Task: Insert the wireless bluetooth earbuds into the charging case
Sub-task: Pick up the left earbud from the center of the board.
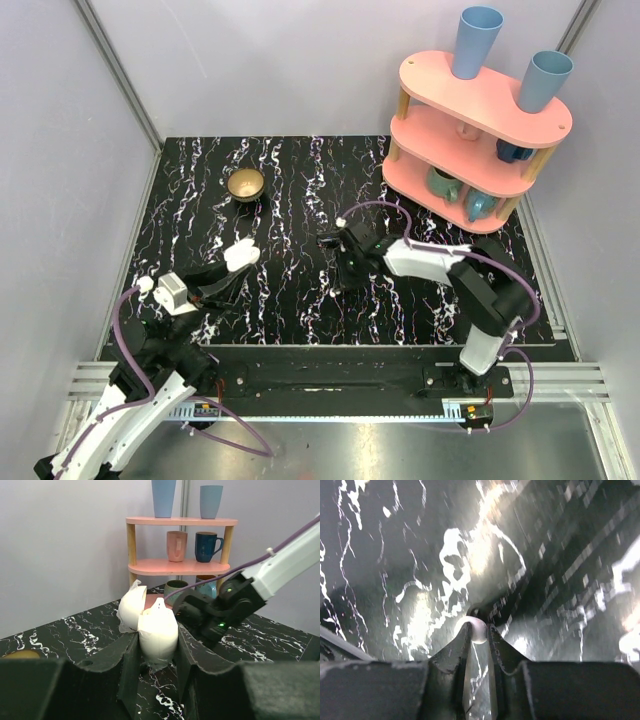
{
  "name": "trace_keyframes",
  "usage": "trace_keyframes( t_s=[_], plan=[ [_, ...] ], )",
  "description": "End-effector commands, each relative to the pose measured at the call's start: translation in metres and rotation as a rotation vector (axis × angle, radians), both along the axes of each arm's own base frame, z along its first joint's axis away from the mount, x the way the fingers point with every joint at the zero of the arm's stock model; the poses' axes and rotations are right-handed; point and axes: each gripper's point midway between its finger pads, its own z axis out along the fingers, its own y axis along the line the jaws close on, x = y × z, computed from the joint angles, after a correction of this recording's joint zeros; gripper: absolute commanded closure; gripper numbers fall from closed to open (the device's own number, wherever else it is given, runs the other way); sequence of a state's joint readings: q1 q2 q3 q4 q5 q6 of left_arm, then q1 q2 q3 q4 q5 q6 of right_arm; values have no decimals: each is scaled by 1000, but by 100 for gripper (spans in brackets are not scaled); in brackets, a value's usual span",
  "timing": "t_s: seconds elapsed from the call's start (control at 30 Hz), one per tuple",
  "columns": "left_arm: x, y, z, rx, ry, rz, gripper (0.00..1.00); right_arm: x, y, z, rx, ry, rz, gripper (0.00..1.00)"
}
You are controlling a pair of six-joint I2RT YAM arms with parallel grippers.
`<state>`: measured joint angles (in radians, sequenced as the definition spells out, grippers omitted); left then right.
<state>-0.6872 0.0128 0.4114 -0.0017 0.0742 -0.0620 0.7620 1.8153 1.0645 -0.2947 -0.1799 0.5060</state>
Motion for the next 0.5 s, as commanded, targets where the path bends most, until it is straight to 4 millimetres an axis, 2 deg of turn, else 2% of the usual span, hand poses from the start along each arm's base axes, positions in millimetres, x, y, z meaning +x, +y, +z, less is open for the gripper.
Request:
trace_keyframes(
  t_s=[0.0, 0.03, 0.1, 0.13, 0.2, 0.3, 0.4, 0.47],
  plan=[
    [-7, 5, 16, -66, -52, -9, 100, 0, 5, 43, 133, -89, -142, 87],
    [-6, 4, 15, -63, -48, -9, 100, 2, 5, 59, 168, -133, -165, 86],
    [-7, 3, 16, -68, -47, -15, 100, 1, 7, 78, 210, -183, -168, 88],
    [-7, 3, 17, -70, -50, -16, 100, 3, 6, 98, 252, -231, -187, 89],
    [-7, 3, 18, -78, -57, -19, 100, 5, 4, 117, 285, -274, -205, 90],
    [-7, 3, 20, -87, -63, -19, 100, 8, -2, 160, 358, -372, -244, 90],
    [-2, -2, 16, -81, -43, -26, 100, 7, -5, 183, 396, -425, -257, 91],
    [-2, -4, 15, -80, -39, -31, 100, 5, -9, 206, 433, -484, -267, 91]
  ],
)
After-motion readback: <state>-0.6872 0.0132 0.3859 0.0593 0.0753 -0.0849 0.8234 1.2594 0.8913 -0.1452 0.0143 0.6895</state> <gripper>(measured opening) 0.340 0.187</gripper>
